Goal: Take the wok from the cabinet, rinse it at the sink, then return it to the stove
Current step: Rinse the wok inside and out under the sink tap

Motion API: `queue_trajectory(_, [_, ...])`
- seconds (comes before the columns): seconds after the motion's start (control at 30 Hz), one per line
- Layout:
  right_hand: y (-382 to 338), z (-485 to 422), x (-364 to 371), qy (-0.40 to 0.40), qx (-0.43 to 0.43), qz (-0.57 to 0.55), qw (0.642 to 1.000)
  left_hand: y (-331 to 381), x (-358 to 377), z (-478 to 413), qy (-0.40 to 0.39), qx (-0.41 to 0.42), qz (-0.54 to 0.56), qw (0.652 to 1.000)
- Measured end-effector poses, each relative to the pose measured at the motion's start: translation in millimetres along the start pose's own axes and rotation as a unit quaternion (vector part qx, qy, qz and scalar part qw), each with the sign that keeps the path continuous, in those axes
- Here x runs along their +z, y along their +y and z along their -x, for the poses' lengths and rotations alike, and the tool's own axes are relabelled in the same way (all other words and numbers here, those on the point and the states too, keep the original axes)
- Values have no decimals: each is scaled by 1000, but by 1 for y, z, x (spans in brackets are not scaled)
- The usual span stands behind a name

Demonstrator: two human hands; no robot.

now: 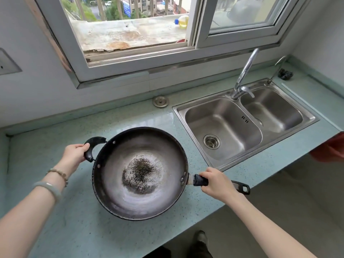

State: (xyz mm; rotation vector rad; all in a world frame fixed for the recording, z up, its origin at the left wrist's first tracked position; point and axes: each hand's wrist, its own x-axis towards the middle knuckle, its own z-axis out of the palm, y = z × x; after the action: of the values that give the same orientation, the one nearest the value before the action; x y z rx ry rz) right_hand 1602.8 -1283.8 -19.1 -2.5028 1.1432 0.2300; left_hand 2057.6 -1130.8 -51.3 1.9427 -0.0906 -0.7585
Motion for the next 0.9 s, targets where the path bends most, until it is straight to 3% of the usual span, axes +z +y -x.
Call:
queue_trajectory(0.23, [47, 2, -45, 40, -15, -10, 999, 45, 31, 37, -4, 54, 47, 997])
queue_trajectory(0.47, [143, 3, -93, 71, -30, -26, 997, 86, 118, 102, -23, 85, 83, 993])
queue_trajectory(0.67, [251, 5, -125, 70, -32, -33, 997, 97, 219, 151, -5, 63, 110, 992])
queue_trajectory(0.9, [328, 2, -151, 69, -22, -35, 997, 106, 293, 183, -5, 31, 128, 991])
